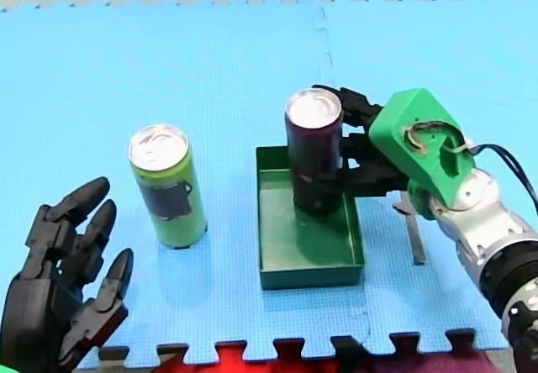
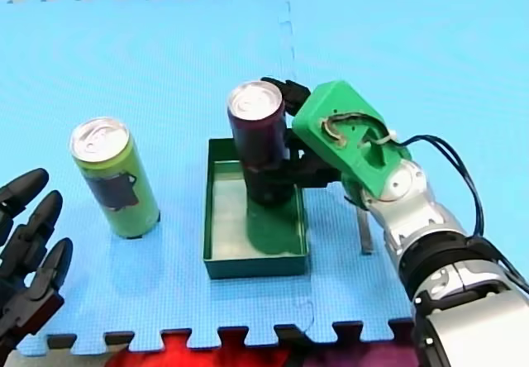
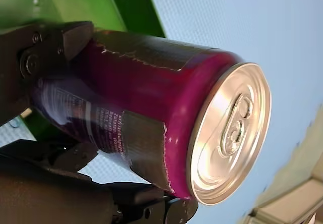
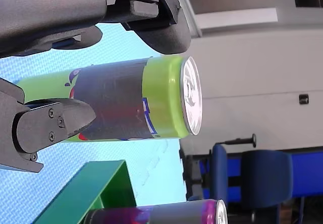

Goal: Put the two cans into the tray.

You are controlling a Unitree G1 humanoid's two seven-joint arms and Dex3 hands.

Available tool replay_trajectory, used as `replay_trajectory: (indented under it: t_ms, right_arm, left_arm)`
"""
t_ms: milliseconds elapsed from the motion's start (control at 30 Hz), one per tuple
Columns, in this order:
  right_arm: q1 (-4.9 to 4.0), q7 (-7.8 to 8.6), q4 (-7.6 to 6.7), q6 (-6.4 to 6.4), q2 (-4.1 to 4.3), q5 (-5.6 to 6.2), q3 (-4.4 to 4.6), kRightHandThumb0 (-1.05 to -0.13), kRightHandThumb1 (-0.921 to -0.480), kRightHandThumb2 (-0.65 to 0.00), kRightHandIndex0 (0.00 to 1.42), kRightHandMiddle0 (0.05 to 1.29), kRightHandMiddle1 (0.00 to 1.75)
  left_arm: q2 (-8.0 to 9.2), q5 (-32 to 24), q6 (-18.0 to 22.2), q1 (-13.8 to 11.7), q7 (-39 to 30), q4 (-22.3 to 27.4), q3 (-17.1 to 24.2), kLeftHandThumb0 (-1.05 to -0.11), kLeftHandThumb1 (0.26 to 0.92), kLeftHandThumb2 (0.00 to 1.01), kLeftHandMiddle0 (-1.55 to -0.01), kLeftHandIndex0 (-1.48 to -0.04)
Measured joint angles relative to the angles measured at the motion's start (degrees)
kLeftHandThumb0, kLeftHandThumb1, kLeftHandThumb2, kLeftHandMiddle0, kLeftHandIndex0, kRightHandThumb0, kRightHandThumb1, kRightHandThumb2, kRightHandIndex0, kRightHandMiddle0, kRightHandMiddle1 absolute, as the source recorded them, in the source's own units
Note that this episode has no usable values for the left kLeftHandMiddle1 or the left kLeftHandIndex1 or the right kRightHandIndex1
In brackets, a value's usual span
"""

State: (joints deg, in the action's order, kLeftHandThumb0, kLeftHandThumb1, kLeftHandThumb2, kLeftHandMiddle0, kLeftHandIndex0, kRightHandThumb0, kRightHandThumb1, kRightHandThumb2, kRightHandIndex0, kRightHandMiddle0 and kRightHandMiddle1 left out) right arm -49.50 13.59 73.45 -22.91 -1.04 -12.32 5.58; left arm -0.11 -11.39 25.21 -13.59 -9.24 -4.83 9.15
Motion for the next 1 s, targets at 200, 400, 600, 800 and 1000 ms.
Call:
replay_trajectory:
  t_ms: [200,400,600,800,1000]
  right_arm:
    - [-0.08,1.44,0.33,-0.28,0.70,1.53,-1.63,-1.001,-0.921,-0.018,0.43,0.14,0.00]
    - [-0.34,2.79,0.39,-1.02,0.76,2.29,-2.57,-0.987,-0.921,-0.017,0.42,0.13,0.00]
    - [-0.42,3.66,0.39,-1.46,1.05,3.07,-3.41,-0.975,-0.921,-0.013,0.41,0.13,0.00]
    - [-0.93,4.54,0.43,-2.27,1.26,3.81,-4.39,-0.972,-0.921,-0.014,0.40,0.12,0.00]
    - [-1.15,4.93,0.45,-2.77,1.68,4.27,-4.83,-0.965,-0.920,-0.013,0.40,0.12,0.00]
  left_arm:
    - [0.56,-0.20,-0.02,0.18,-0.29,-0.09,0.28,-1.048,0.921,0.51,-0.28,-0.11]
    - [1.23,-0.15,-0.13,0.19,-0.61,-0.08,0.40,-1.048,0.921,0.52,-0.27,-0.10]
    - [1.31,-0.14,-0.37,0.10,-0.58,0.14,0.35,-1.048,0.921,0.52,-0.27,-0.10]
    - [1.31,-0.14,-0.42,0.10,-0.59,0.13,0.34,-1.048,0.921,0.53,-0.27,-0.10]
    - [1.44,-0.22,-0.89,0.10,-0.81,0.13,0.36,-1.048,0.921,0.53,-0.27,-0.10]
